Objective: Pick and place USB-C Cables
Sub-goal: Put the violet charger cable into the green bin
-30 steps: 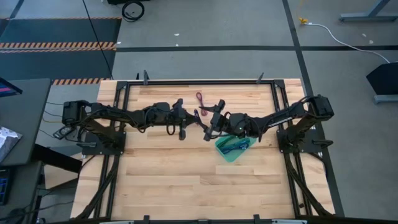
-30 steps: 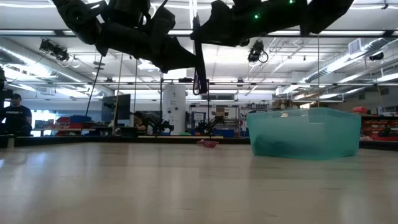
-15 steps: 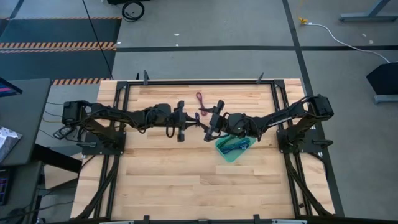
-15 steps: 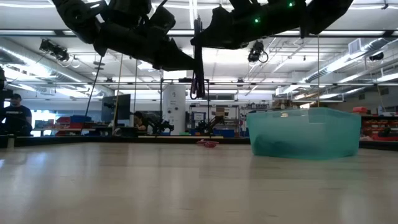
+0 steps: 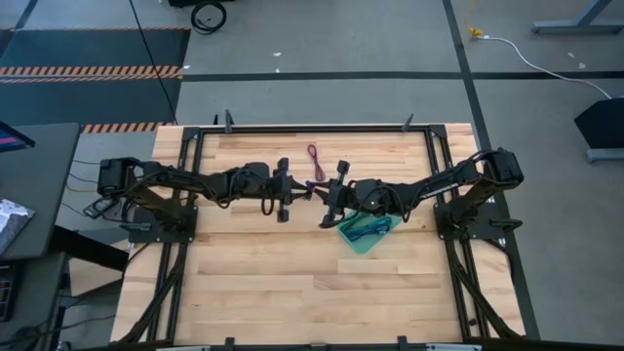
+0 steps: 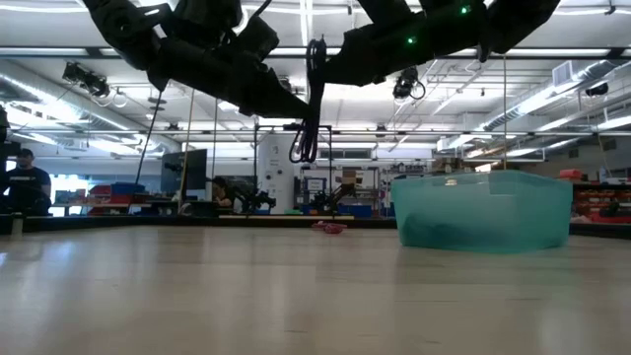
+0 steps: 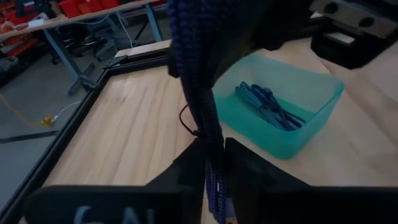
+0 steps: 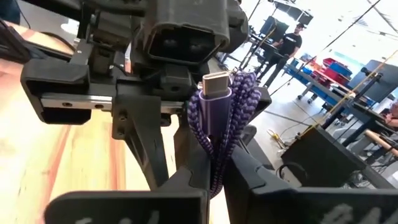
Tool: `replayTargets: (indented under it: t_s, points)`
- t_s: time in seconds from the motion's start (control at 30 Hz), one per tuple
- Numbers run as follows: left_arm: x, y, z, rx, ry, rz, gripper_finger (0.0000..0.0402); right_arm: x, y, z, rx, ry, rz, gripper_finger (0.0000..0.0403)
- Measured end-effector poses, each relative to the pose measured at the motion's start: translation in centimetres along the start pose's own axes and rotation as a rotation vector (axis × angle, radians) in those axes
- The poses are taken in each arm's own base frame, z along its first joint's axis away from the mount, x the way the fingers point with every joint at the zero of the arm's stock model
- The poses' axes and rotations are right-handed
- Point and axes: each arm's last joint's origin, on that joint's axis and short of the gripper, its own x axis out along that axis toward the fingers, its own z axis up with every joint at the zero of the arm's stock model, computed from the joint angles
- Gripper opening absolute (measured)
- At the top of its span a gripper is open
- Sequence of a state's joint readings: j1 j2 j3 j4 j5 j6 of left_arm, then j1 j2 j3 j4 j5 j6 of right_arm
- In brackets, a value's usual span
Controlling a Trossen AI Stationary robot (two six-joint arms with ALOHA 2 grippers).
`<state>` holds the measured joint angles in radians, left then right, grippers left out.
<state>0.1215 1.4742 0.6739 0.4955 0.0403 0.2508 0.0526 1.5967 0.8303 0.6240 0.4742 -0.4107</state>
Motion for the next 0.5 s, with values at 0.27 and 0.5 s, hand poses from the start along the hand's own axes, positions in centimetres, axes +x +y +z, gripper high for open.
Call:
replayTargets:
  t_s: [0.27, 0.5]
  points:
    - [-0.8, -0.1, -0.7, 0.040, 0.143, 0.051, 0.0073, 0.0, -0.2, -0.6, -0.043, 0.080, -0.059, 0.0022]
    - [-3.1, 0.4, 0.9, 0.025, 0.133, 0.086, 0.0067, -1.2, -0.5, 0.3, -0.076, 0.092, -0.022, 0.0022]
